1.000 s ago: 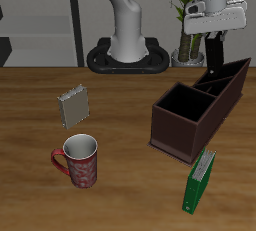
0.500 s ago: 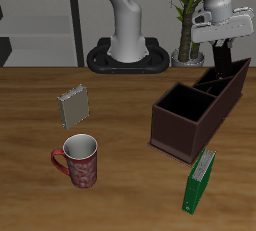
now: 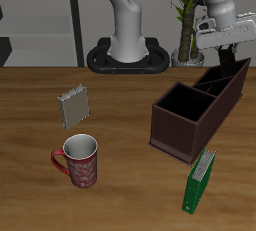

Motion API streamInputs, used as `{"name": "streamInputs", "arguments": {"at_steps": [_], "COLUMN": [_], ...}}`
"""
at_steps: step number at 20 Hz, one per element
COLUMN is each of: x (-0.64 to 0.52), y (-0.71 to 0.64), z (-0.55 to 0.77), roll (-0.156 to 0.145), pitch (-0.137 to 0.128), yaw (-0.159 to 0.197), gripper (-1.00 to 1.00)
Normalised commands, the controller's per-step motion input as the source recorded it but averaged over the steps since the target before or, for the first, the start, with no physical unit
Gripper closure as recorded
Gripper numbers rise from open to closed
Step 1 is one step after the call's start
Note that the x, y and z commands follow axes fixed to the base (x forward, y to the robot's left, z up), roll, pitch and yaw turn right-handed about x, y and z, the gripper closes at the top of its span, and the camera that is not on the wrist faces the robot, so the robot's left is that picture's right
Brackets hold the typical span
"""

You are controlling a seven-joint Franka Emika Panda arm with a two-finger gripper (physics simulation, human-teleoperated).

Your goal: Place the black book into the left desk caddy's left compartment

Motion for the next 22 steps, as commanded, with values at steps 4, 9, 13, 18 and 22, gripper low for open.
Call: {"name": "streamInputs", "arguments": {"at_steps": [4,9,13,18,22], "x": [0.06,0.12,0.17,0.11,0.04], "y": [0.12,0.01,0.00,0.03,0.03], "z": [-0.22,-0.17,-0.23,-0.22,0.00], "roll": [0.011,-0.004,-0.013,-0.012,0.053], "pitch": [0.029,0.042,0.043,0.080,-0.002], "yaw": [0.033,0.015,0.031,0.004,0.014], "gripper": [1.00,1.00,1.00,1.00,-1.00]}}
